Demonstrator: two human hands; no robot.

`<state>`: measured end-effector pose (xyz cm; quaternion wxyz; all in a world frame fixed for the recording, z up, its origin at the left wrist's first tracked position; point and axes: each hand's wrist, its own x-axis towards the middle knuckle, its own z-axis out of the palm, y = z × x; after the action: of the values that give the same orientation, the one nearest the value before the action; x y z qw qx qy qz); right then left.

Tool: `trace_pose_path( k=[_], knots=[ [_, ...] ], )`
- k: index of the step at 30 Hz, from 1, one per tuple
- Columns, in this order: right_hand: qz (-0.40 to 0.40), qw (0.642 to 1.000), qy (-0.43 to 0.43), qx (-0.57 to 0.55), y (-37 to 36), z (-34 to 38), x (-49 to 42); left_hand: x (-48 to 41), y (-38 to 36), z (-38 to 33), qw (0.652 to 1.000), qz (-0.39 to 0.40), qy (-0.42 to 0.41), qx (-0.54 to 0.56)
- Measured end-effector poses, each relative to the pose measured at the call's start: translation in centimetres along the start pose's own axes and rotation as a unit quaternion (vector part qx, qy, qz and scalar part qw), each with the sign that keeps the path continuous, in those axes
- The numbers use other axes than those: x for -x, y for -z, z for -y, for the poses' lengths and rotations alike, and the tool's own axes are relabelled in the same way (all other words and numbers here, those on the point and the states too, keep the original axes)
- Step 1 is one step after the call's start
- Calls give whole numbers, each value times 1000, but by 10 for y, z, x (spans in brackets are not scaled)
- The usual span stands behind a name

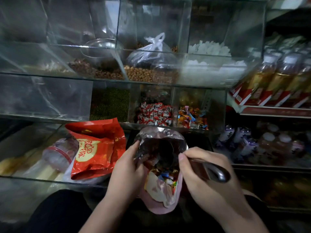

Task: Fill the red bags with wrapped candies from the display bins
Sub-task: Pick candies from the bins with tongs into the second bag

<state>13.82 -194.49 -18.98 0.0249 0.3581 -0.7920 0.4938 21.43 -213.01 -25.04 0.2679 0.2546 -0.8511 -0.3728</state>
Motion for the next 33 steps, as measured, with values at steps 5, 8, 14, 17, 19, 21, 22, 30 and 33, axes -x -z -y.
trace_pose_path(
  k=[5,8,14,17,19,21,22,30,33],
  knots=[
    [-17,997,-69,-7,-42,-19,-7,1,-6,4,998,31,-2,-48],
    [8,996,-76,41,-46,-16,-11,-1,-7,4,998,45,-9,-54],
    [62,992,-35,105,-34,-9,-20,-10,-9,12,999,39,12,-9],
    [160,972,25,171,-17,-10,-17,-12,-9,18,1000,15,17,6],
    [207,960,2,189,-3,-10,-15,-14,-7,20,1000,8,20,16],
    [246,949,-163,108,15,8,-21,-16,-6,19,999,19,25,17],
    [277,929,-231,85,27,6,-16,-17,-6,19,999,28,29,17],
    [299,951,-63,50,13,-4,-37,-20,-8,18,998,44,33,13],
    [171,984,-27,-44,4,-19,-30,-20,-6,18,999,40,31,16]
  ],
)
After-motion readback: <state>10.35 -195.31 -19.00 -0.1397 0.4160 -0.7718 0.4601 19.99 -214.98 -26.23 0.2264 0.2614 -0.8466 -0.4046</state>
